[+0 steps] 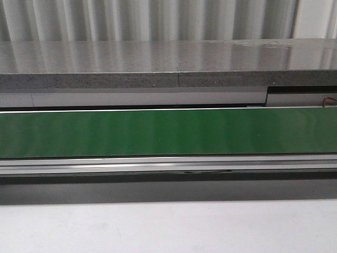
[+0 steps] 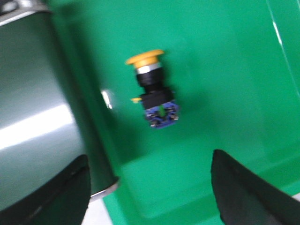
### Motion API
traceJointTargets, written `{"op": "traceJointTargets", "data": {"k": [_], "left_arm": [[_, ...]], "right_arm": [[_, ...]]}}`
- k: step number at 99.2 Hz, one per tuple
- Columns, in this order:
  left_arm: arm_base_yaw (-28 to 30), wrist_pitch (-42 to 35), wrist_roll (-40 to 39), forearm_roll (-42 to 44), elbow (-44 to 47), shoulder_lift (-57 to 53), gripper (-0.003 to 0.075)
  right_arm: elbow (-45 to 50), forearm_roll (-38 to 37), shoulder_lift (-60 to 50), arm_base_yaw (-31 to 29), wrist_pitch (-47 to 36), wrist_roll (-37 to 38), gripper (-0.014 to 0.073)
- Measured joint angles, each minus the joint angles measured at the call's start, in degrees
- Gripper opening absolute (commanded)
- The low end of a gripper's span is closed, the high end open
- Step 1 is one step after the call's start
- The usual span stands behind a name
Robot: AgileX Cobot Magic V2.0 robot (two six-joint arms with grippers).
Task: Move button from right to left
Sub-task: 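Close the right gripper on the button's blue contact block and lift it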
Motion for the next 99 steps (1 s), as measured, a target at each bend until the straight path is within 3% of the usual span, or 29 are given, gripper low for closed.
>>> {"op": "traceJointTargets", "data": {"k": [42, 74, 80, 92, 99], "left_arm": [[0.00, 0.00, 0.00, 0.00, 0.00, 0.00, -0.0020], [0.00, 0.00, 0.00, 0.00, 0.00, 0.00, -0.0020], [0.00, 0.00, 0.00, 0.00, 0.00, 0.00, -0.0020], [0.00, 0.00, 0.00, 0.00, 0.00, 0.00, -0.0020], [0.00, 0.00, 0.00, 0.00, 0.00, 0.00, -0.0020]], "right_arm": [[-2.95, -0.25, 12.47, -1.82, 3.23, -7.85, 0.0540], [-3.59, -0.14, 20.19, -1.82, -0.73, -9.14, 0.0535], [-3.59, -0.05, 21.05, -1.82, -1.61, -9.14, 0.0473], [-3.59, -0.01, 21.40, -1.82, -3.03, -9.14, 0.0228], [-3.85, 0.09, 21.40, -1.82, -3.60, -9.14, 0.0135]]}}
